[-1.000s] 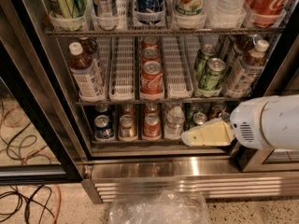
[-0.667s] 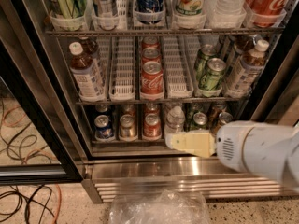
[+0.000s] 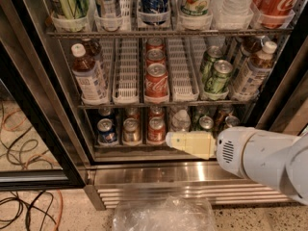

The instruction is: Pick blue plastic bottle from middle shelf of fridge

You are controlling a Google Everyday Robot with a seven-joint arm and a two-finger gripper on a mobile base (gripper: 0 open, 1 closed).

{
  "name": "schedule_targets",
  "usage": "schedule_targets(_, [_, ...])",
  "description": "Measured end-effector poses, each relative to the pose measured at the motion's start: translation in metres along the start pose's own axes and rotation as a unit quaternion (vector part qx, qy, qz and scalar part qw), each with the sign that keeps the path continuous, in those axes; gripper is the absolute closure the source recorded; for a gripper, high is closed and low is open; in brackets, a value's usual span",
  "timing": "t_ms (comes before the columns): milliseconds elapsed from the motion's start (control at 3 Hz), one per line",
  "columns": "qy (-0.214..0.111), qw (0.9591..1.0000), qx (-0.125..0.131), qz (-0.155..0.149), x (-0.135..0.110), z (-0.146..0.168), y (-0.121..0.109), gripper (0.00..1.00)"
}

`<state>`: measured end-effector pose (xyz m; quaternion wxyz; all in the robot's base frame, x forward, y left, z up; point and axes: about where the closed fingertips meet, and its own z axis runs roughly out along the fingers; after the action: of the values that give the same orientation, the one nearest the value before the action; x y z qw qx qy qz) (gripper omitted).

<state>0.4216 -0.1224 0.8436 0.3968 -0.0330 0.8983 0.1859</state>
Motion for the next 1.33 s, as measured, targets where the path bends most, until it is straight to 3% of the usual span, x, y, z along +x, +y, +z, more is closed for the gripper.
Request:
schedule_targets(333, [-0.024, 0.9996, -0.006, 0.010, -0.009, 0.002, 0.001, 0.00])
schedule_targets(667, [-0.079, 0.9967, 0.004, 0.016, -0.020, 0.005, 0.005, 0.00])
schedule_targets(1000, [-0.182, 0.9813, 0.011, 0.063, -0.082, 0.004, -0.013, 0.00])
schedule_targets(1333, [-0.266, 0.9588, 0.051, 0.084, -0.121, -0.011, -0.069, 0.00])
